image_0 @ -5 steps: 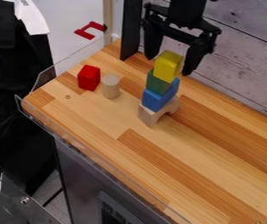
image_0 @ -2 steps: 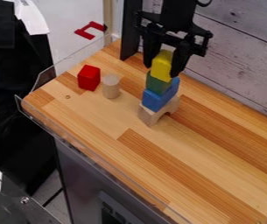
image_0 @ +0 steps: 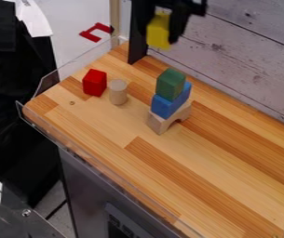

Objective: Remove the yellow cube from the green cube and put it on top of the cylinder

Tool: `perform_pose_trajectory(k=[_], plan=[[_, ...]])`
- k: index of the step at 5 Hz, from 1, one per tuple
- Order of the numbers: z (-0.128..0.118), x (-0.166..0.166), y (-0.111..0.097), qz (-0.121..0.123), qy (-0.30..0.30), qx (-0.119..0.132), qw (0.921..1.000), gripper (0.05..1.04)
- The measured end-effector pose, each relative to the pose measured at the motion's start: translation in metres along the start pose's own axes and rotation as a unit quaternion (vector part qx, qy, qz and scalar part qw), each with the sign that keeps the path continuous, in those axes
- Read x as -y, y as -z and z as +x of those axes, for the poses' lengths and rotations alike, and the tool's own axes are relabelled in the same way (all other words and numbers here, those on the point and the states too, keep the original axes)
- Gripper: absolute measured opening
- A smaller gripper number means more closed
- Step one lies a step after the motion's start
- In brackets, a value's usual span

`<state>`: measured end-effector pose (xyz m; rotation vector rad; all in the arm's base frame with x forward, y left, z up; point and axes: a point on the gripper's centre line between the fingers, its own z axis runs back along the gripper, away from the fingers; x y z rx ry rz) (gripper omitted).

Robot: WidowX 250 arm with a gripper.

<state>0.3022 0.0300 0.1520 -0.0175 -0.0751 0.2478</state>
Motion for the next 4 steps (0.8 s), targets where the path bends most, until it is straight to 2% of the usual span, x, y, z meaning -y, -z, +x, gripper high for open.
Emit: perform_pose_trajectory(k=[1, 3, 4], plan=[[0.005, -0.02, 0.005, 0.006, -0.028, -0.001, 0.9996, 0.563], [0.013, -0.054, 0.049, 0.021, -0.065, -0.046, 0.9966, 0.563], [0.015, -0.059, 0.064, 0.016, -0.079, -0.059, 0.995, 0.563]])
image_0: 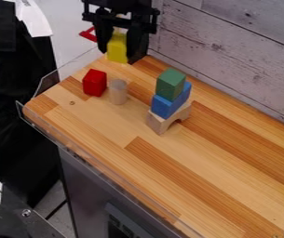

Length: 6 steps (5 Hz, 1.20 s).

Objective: Remove the yellow cube from the green cube and put it on top of the cylinder

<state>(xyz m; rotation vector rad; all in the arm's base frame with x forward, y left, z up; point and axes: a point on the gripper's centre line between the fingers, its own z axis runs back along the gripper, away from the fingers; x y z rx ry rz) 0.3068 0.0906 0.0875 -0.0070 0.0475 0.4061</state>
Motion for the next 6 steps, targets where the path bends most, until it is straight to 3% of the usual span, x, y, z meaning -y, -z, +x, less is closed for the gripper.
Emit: perform_pose_trajectory(k=[2, 6], plan=[[0.0, -0.002, 0.014, -0.017, -0.007, -0.023, 0.9996, 0.563], [-0.004, -0.007, 0.037, -0.018, -0.004, -0.05, 0.9986, 0.563]])
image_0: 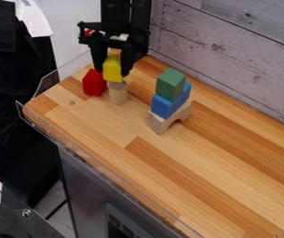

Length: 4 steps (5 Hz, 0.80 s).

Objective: Remove the yellow cube from the green cube and put it on top of the cylinder

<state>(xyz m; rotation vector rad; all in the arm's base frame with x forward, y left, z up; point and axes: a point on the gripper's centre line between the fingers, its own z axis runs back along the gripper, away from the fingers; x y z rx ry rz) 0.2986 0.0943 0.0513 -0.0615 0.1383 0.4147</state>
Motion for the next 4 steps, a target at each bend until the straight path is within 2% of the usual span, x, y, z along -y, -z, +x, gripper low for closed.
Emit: perform_pose_trajectory(k=[2, 3, 4], plan=[[0.0002, 0.0022, 0.0082, -0.002, 0.003, -0.009, 0.9999, 0.563], [0.0002, 0.0024, 0.0082, -0.003, 0.002, -0.01, 0.9999, 0.636], [-0.0005, 0.0014, 0.0078, -0.003, -0.005, -0.013, 0.9999, 0.93]])
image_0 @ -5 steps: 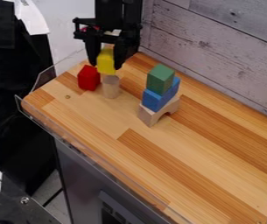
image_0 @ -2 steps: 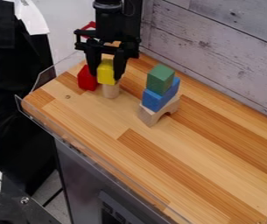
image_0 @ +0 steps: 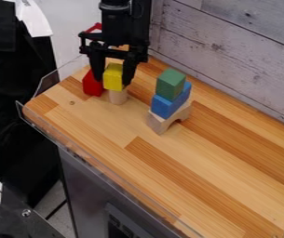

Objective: Remove the yellow cube from the green cube and put it on top of the cylinder

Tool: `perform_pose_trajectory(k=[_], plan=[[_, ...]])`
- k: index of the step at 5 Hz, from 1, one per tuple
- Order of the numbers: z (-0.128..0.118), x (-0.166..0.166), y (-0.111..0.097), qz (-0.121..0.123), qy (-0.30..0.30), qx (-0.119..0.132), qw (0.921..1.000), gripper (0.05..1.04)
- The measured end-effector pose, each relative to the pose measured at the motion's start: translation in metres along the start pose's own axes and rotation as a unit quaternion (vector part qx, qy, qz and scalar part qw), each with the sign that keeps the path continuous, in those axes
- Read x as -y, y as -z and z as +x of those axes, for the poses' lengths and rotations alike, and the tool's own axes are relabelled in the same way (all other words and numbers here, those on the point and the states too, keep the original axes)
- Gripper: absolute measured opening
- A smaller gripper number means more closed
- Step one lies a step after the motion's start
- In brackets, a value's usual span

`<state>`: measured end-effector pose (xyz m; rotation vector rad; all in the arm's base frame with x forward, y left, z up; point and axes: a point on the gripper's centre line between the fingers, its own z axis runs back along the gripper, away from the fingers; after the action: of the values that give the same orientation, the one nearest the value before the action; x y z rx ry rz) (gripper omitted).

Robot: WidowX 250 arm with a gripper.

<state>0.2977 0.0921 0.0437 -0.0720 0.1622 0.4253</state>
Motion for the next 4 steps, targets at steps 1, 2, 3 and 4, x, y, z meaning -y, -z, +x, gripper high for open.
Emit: perform_pose_trajectory(k=[1, 2, 3, 4], plan=[[-0.001, 0.002, -0.026, -0.012, -0.009, 0.038, 0.9991, 1.001], [-0.009, -0.001, -0.056, -0.007, -0.013, 0.066, 0.9977, 0.999], [-0.015, -0.001, -0.088, 0.004, -0.004, 0.098, 0.9952, 0.999], [-0.015, 0.006, -0.097, 0.013, 0.028, 0.101, 0.9944, 0.999]])
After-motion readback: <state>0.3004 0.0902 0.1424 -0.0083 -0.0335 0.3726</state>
